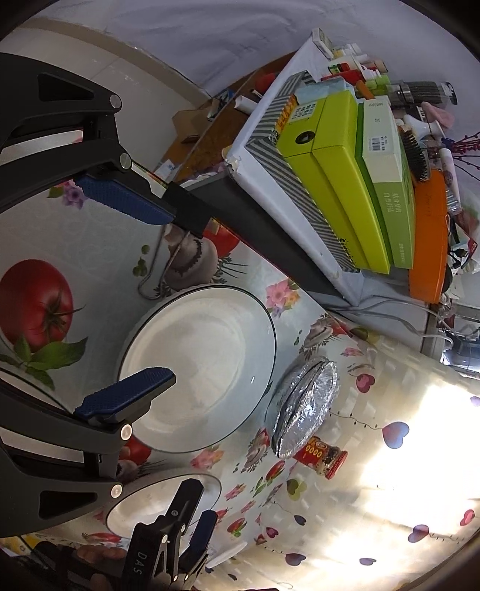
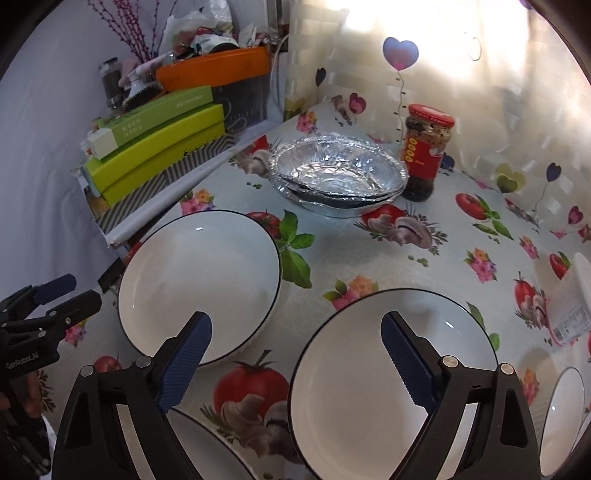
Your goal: Organize plates and bowls
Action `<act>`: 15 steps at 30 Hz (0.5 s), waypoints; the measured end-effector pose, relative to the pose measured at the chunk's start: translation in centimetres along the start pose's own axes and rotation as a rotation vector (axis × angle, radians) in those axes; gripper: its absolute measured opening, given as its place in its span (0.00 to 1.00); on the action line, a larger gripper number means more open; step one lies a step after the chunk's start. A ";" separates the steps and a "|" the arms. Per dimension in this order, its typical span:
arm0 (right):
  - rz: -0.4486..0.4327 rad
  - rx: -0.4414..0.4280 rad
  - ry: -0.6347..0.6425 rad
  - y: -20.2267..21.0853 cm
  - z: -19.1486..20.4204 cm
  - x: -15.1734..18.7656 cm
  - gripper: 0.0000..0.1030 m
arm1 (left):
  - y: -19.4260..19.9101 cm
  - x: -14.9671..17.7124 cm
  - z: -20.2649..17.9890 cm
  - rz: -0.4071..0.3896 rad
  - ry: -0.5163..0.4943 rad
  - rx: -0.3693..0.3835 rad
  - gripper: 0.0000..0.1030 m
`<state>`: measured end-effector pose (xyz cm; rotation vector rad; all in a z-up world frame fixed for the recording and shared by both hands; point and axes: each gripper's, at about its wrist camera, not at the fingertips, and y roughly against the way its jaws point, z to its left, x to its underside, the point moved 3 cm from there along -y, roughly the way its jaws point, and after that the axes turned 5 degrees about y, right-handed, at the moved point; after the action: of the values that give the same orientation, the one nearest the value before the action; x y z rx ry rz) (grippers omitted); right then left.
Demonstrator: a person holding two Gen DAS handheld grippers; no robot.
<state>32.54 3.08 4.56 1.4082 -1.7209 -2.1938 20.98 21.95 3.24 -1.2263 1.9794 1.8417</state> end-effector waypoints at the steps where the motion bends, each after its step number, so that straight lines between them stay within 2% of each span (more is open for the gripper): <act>1: 0.000 -0.002 0.005 -0.4 0.0 -0.2 0.88 | -0.3 -0.1 0.0 0.002 0.002 -0.002 0.78; 6: 0.019 -0.020 0.034 -2.7 0.0 -1.4 0.86 | -1.9 -0.6 0.1 0.027 0.013 -0.011 0.78; 9: 0.040 -0.039 0.012 -3.9 -0.4 -1.9 0.79 | -2.5 -0.6 0.2 0.035 0.026 -0.008 0.78; 15: 0.055 -0.053 -0.011 -5.4 -0.6 -2.0 0.72 | -3.1 -0.7 0.6 0.030 0.049 -0.012 0.78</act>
<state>36.74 5.75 1.57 1.3239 -1.6699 -2.2061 23.19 23.10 1.25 -1.2627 2.0262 1.8575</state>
